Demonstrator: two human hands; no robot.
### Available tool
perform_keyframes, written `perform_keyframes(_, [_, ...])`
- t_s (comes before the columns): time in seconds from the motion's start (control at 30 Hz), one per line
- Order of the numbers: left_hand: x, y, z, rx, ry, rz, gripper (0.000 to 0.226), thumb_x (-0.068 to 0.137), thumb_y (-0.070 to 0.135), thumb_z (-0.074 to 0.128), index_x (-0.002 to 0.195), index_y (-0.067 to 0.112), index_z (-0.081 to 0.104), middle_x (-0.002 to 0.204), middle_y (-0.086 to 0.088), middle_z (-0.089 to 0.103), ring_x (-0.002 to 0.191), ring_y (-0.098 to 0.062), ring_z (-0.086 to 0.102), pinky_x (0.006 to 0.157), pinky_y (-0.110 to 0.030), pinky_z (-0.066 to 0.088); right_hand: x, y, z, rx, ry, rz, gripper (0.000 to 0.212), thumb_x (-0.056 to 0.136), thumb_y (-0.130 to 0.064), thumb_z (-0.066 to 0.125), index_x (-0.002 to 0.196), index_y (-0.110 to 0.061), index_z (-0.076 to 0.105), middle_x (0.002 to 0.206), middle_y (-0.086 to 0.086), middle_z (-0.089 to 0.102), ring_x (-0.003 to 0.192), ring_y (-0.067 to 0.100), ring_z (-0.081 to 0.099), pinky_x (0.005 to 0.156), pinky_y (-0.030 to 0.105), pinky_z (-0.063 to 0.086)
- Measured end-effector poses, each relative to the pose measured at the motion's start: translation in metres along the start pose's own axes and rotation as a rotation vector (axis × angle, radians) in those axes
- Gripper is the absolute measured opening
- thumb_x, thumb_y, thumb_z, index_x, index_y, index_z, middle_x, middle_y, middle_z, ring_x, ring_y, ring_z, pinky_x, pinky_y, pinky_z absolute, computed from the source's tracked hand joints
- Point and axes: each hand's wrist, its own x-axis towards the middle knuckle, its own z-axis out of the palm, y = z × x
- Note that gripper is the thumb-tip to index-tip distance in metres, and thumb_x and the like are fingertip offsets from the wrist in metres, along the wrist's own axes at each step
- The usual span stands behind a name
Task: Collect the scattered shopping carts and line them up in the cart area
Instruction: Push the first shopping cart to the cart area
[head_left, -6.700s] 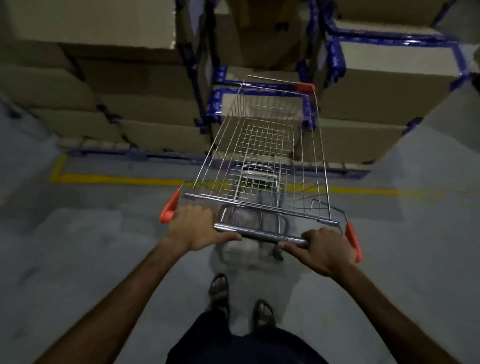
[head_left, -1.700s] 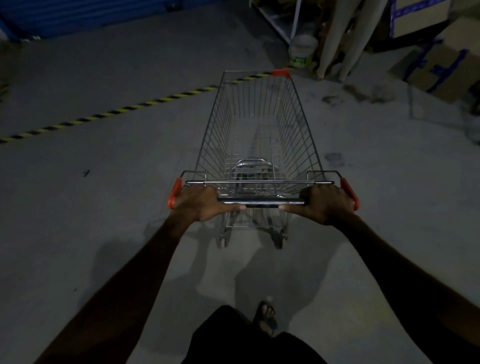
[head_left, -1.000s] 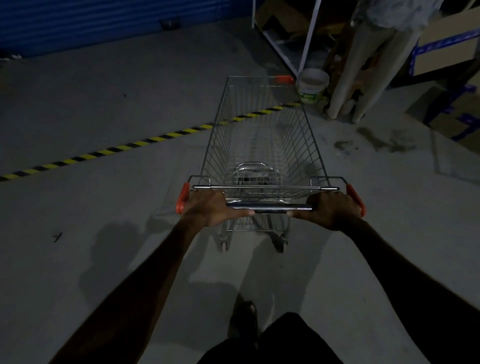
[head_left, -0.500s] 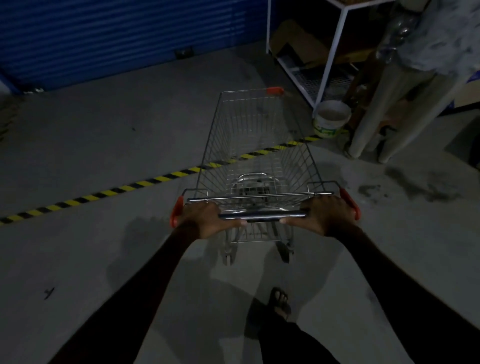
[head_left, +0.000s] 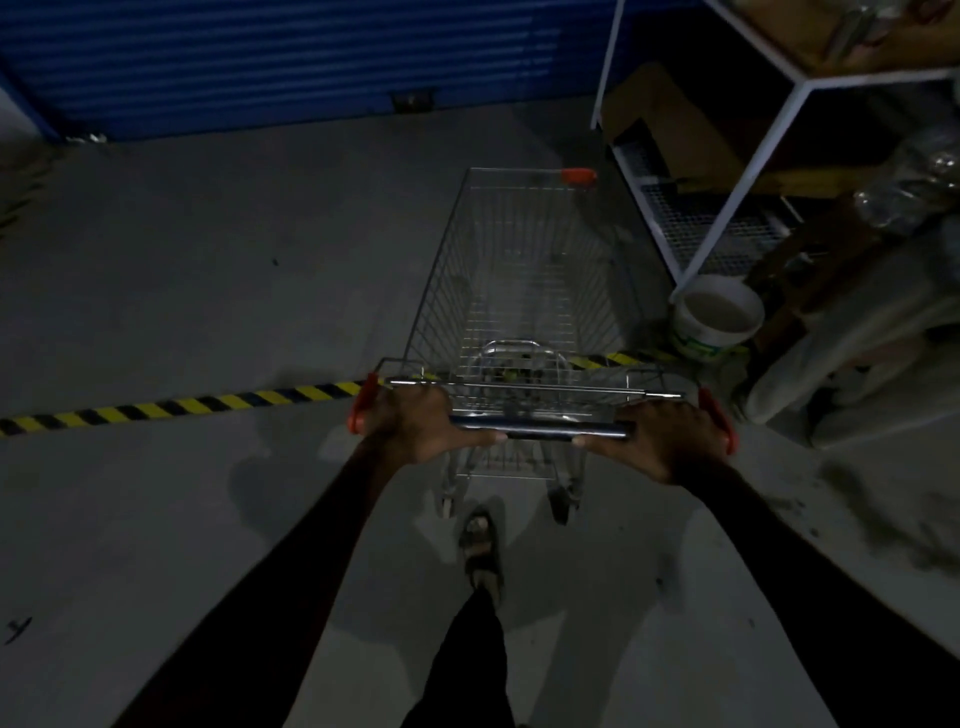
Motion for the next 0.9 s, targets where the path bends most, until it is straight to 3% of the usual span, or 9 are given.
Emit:
perform_keyframes(0.07, [0.055, -0.003, -0.013, -0.027, 0.014, 0.003, 0.112, 0.054, 0.116, 0.023, 0.111, 0.035, 0.076, 0.114, 0.006, 0.074, 0.117, -0.024, 0.067, 0.113, -0.054, 0.034, 0.052, 0.013, -0.008, 0.001, 0.023, -0.015, 0.100, 0.059, -0.113, 0.015, 0.105, -0.046, 0.074, 0.120, -0.010, 0.074, 0.120, 0.023, 0.067, 0.108, 0.044, 0.048])
perform_keyframes(0.2, [0.170, -0.012, -0.043, -0.076, 0.067, 0.036, 0.117, 0.048, 0.118, 0.019, 0.099, 0.031, 0.078, 0.094, 0.004, 0.074, 0.096, -0.023, 0.069, 0.102, -0.049, 0.048, 0.154, 0.034, -0.036, -0.038, 0.041, -0.066, 0.097, 0.067, -0.109, 0.014, 0.133, -0.056, 0.062, 0.133, -0.005, 0.070, 0.127, 0.024, 0.063, 0.108, 0.039, 0.048])
perform_keyframes(0.37, [0.301, -0.023, -0.082, -0.120, 0.023, 0.071, 0.112, 0.049, 0.118, 0.020, 0.090, 0.032, 0.080, 0.075, 0.006, 0.072, 0.079, -0.019, 0.071, 0.098, -0.052, 0.051, 0.283, 0.064, -0.056, 0.107, -0.060, 0.008, 0.096, 0.061, -0.113, 0.021, 0.127, -0.057, 0.065, 0.139, -0.007, 0.067, 0.131, 0.023, 0.060, 0.109, 0.044, 0.050])
perform_keyframes(0.5, [0.377, -0.020, -0.124, -0.035, -0.023, 0.029, 0.121, 0.047, 0.119, 0.014, 0.114, 0.039, 0.076, 0.113, 0.008, 0.076, 0.114, -0.024, 0.068, 0.122, -0.063, 0.012, 0.363, 0.085, -0.070, 0.155, -0.042, 0.034, 0.092, 0.062, -0.112, 0.030, 0.126, -0.056, 0.066, 0.132, -0.012, 0.070, 0.127, 0.019, 0.062, 0.110, 0.042, 0.048])
perform_keyframes(0.6, [0.429, -0.017, -0.153, 0.013, -0.045, -0.012, 0.127, 0.042, 0.120, 0.009, 0.120, 0.043, 0.073, 0.125, 0.009, 0.073, 0.125, -0.024, 0.063, 0.123, -0.061, 0.006, 0.422, 0.100, -0.078, 0.082, -0.019, 0.040, 0.099, 0.063, -0.111, 0.025, 0.112, -0.042, 0.075, 0.115, -0.008, 0.075, 0.110, 0.018, 0.068, 0.098, 0.038, 0.052])
perform_keyframes(0.67, [0.467, -0.018, -0.166, 0.011, -0.032, -0.019, 0.121, 0.042, 0.120, 0.012, 0.109, 0.041, 0.076, 0.118, 0.009, 0.074, 0.123, -0.023, 0.063, 0.123, -0.059, 0.011, 0.459, 0.109, -0.084, 0.058, 0.021, 0.031, 0.102, 0.061, -0.113, 0.020, 0.099, -0.037, 0.078, 0.098, -0.008, 0.077, 0.093, 0.016, 0.069, 0.087, 0.036, 0.052])
perform_keyframes(0.73, [0.500, -0.017, -0.180, -0.012, -0.010, -0.014, 0.110, 0.048, 0.119, 0.019, 0.088, 0.033, 0.075, 0.102, 0.007, 0.075, 0.114, -0.020, 0.066, 0.122, -0.055, 0.019, 0.494, 0.117, -0.093, 0.095, 0.025, 0.040, 0.101, 0.059, -0.113, 0.024, 0.096, -0.036, 0.077, 0.095, -0.008, 0.076, 0.093, 0.017, 0.069, 0.087, 0.036, 0.054])
perform_keyframes(0.83, [0.547, -0.012, -0.205, -0.064, -0.033, -0.004, 0.092, 0.062, 0.112, 0.035, 0.079, 0.028, 0.069, 0.086, 0.007, 0.070, 0.102, -0.019, 0.069, 0.113, -0.047, 0.034, 0.546, 0.131, -0.108, 0.136, 0.073, 0.000, 0.090, 0.063, -0.111, 0.029, 0.076, -0.033, 0.073, 0.082, -0.010, 0.074, 0.088, 0.014, 0.071, 0.085, 0.037, 0.058])
perform_keyframes(0.9, [0.583, -0.012, -0.217, -0.060, -0.029, -0.025, 0.094, 0.058, 0.114, 0.031, 0.074, 0.029, 0.067, 0.078, 0.010, 0.067, 0.096, -0.018, 0.068, 0.117, -0.048, 0.031, 0.580, 0.140, -0.116, 0.184, 0.076, -0.052, 0.080, 0.069, -0.106, 0.036, 0.075, -0.034, 0.070, 0.091, -0.005, 0.077, 0.094, 0.017, 0.072, 0.086, 0.034, 0.057])
